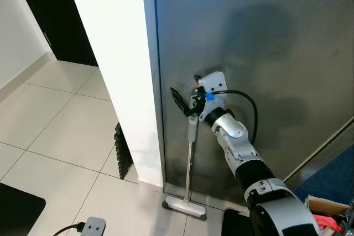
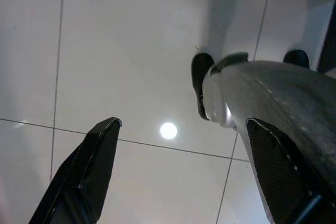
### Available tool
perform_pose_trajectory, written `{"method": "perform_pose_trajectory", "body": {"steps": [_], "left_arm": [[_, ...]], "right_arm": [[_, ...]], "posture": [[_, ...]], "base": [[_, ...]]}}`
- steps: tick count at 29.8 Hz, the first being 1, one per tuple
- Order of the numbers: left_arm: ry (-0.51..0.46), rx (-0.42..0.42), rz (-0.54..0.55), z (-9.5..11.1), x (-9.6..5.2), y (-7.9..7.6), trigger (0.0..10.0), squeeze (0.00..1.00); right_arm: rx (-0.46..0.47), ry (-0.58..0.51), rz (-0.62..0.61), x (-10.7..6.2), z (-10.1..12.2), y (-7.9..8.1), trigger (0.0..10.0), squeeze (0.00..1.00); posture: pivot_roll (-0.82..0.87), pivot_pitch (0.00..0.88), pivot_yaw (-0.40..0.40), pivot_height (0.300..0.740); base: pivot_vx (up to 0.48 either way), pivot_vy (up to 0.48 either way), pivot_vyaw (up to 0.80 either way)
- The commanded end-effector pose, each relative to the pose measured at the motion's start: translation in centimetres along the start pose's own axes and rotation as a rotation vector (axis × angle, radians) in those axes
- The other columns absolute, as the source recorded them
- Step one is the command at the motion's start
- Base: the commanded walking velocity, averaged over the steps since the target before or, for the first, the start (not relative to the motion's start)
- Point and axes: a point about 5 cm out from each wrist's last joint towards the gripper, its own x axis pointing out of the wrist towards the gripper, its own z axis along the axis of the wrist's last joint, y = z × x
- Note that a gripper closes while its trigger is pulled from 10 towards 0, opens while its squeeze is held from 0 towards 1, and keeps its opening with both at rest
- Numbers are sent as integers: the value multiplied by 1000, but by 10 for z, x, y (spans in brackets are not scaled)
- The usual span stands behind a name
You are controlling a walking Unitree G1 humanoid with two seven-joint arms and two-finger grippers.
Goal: Sweep floor
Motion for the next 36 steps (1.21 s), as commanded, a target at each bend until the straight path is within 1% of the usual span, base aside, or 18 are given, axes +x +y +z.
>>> {"method": "perform_pose_trajectory", "body": {"steps": [1,3,6,7,10,11,14,15,16,18,19,20,22,26,28,31,33,36], "left_arm": [[30,0,14,-4,-1,3,10000,0],[27,3,17,-2,0,4,10000,0],[23,1,28,5,3,5,10000,0],[23,1,28,5,3,5,10000,0],[33,-6,42,9,4,7,10000,0],[33,-6,42,9,4,7,10000,0],[41,-1,46,12,5,8,10000,0],[45,-2,45,15,7,8,10000,0],[45,-2,45,15,7,8,10000,0],[46,2,43,18,8,6,10000,0],[46,2,43,18,8,6,10000,0],[45,6,40,21,9,4,10000,0],[45,9,37,22,10,2,10000,0],[46,13,34,24,10,1,10000,0],[45,14,33,24,11,1,10000,0],[51,21,30,24,11,0,10000,0],[51,21,30,24,11,0,10000,0],[59,22,29,22,11,0,10000,0]], "right_arm": [[74,39,41,-9,-12,4,10000,0],[108,59,64,-15,-18,4,10000,0],[243,100,158,-39,-31,4,10000,0],[243,100,158,-39,-31,4,10000,0],[350,137,246,-64,-38,4,10000,0],[350,137,246,-64,-38,4,10000,0],[378,231,281,-83,-55,5,10000,0],[358,354,169,-97,-79,-2,10000,0],[358,354,169,-97,-79,-2,10000,0],[361,514,15,-119,-107,-11,10000,0],[361,514,15,-119,-107,-11,10000,0],[388,609,-77,-138,-123,-14,10000,0],[415,652,-129,-152,-131,-13,10000,0],[391,736,-212,-172,-142,-13,10000,0],[390,753,-233,-176,-145,-13,10000,0],[355,856,-380,-196,-155,-17,10000,0],[355,856,-380,-196,-155,-17,10000,0],[302,970,-498,-214,-163,-19,10000,0]], "posture": [[-11,67,33,740],[-14,56,35,740],[-26,32,46,740],[-26,32,46,740],[-40,19,56,740],[-40,19,56,740],[-54,4,62,740],[-60,0,61,740],[-60,0,61,740],[-67,0,61,740],[-67,0,61,740],[-69,0,61,740],[-71,0,61,740],[-79,0,62,740],[-79,0,62,740],[-75,0,61,740],[-75,0,61,740],[-77,0,62,740]], "base": [[0,0,0],[0,0,0],[0,0,0],[0,0,0],[0,0,0],[0,0,0],[0,0,0],[-240,0,0],[-240,0,0],[-279,0,0],[-311,0,0],[-311,0,0],[-309,0,0],[-311,0,0],[-311,0,0],[-312,0,0],[-311,0,0],[-304,0,0]]}}
